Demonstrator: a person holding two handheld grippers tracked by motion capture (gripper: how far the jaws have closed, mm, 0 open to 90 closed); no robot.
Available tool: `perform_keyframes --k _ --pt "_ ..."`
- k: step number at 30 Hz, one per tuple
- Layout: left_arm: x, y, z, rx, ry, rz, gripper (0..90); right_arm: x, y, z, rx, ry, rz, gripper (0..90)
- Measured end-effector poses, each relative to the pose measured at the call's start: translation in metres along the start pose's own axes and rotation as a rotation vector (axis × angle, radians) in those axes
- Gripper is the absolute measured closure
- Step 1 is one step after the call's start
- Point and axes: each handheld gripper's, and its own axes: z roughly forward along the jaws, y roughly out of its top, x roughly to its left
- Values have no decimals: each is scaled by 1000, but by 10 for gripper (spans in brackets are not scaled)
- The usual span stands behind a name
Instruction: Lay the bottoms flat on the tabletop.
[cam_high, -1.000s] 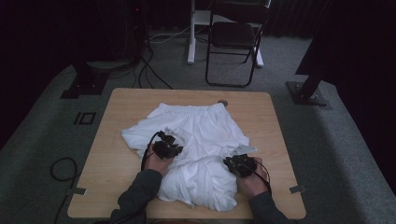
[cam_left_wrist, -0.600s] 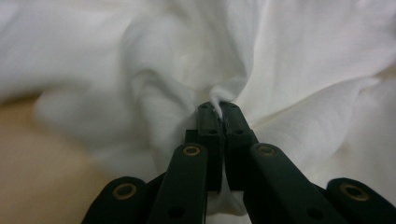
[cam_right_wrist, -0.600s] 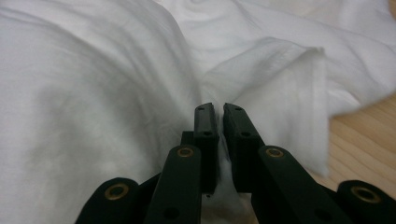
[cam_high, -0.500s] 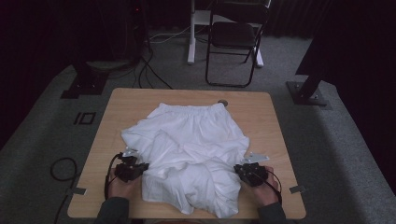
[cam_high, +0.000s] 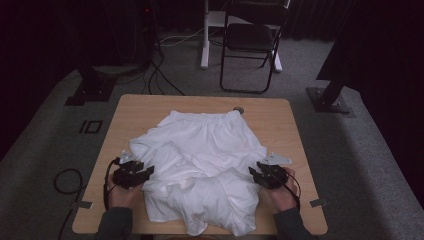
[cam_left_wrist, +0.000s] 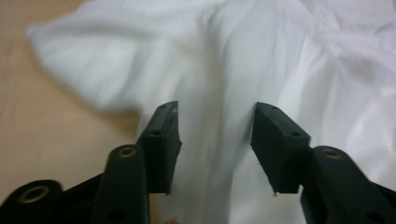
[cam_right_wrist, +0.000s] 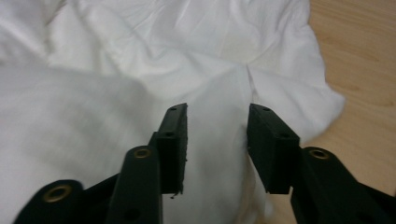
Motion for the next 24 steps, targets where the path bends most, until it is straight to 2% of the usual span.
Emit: perform_keyframes --k 2,5,6,7,8,9,11,14,16,19,21,22,23,24 --pt "-4 8 15 13 -1 -3 436 0 6 11 12 -9 19 511" --pt "-9 13 39 62 15 14 391 -1 11 31 45 -42 10 468" --pt "-9 13 45 79 -7 14 452 -3 11 38 60 -46 14 471" --pt "-10 12 50 95 -30 19 598 -5 11 45 78 -34 21 505" --pt "-11 11 51 103 -33 31 731 -7 11 51 96 -19 24 609" --pt "-12 10 50 107 -23 48 819 -8 10 53 107 -17 26 709" --pt "-9 7 43 102 -22 37 877 -9 7 50 119 -31 32 854" --pt "6 -1 25 98 11 11 883 -14 -2 33 123 -68 27 888" --pt "20 -9 14 108 53 -14 882 -19 -9 22 126 -82 41 889" --pt "40 -23 3 130 114 -60 876 -29 -23 5 140 -110 64 889" --pt "49 -29 -1 143 140 -95 854 -35 -31 -2 153 -133 82 889" --pt "51 -30 -3 144 149 -104 817 -38 -33 -5 157 -144 87 889" --pt "51 -30 -5 134 155 -108 740 -39 -35 -8 158 -149 98 884" --pt "49 -29 -8 113 156 -103 666 -40 -35 -10 150 -140 106 836"
